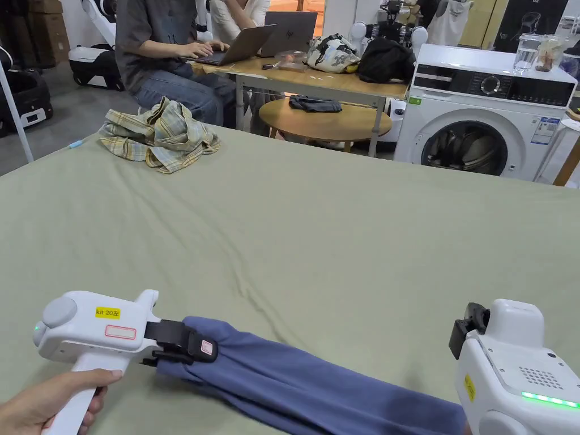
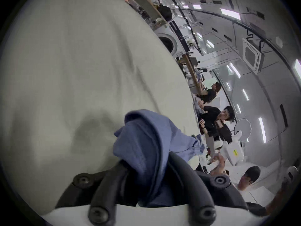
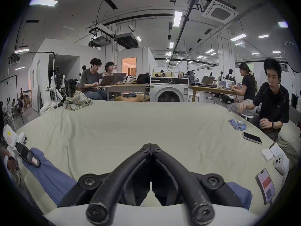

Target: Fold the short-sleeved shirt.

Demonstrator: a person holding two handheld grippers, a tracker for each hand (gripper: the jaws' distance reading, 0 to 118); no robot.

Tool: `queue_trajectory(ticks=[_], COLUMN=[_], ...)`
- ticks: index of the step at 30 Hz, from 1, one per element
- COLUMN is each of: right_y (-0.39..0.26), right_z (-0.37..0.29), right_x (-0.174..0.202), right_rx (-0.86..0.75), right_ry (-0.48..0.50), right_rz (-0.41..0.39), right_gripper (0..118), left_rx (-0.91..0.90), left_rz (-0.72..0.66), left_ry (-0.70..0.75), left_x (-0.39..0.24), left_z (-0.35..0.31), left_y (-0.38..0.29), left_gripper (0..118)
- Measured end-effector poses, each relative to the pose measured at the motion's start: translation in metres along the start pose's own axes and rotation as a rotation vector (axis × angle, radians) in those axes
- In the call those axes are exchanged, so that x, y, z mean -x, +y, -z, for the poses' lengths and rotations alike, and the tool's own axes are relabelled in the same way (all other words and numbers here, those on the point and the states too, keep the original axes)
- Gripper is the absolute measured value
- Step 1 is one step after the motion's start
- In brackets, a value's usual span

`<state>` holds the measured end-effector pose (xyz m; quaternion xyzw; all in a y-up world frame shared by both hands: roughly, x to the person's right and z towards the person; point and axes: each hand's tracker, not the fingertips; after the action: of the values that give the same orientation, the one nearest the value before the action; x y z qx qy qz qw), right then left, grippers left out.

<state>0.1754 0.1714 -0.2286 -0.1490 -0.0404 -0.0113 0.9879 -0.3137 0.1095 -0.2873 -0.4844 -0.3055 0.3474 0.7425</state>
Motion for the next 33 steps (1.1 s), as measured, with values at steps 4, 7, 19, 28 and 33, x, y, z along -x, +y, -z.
queue_trajectory(ticks=[4,7,19,28,33], right_y=[0.001,0.003,0.004,0.004,0.001], right_z=[0.001,0.002,0.002,-0.005,-0.007], right_x=[-0.002,-0.001,0.015,0.011,0.004], right_rx=[0.001,0.003,-0.003,-0.001,0.009], right_ry=[0.0,0.008,0.052,0.055,0.04], right_rz=[0.0,0.0,0.003,0.009,0.005], right_gripper=[0,0,0,0,0], left_rx=[-0.04,-0.071,-0.072,0.081,0.169], left_rz=[0.026,0.033,0.063,0.062,0.077], left_ry=[0.034,0.106,0.226,0.037,0.177], left_x=[-0.015,-0.019,-0.065,-0.122,-0.125], left_z=[-0.027,-0.055,-0.07,0.021,0.095], left_y=[0.01,0.015,0.008,-0.002,-0.004], left_gripper=[7,7,7,7,7])
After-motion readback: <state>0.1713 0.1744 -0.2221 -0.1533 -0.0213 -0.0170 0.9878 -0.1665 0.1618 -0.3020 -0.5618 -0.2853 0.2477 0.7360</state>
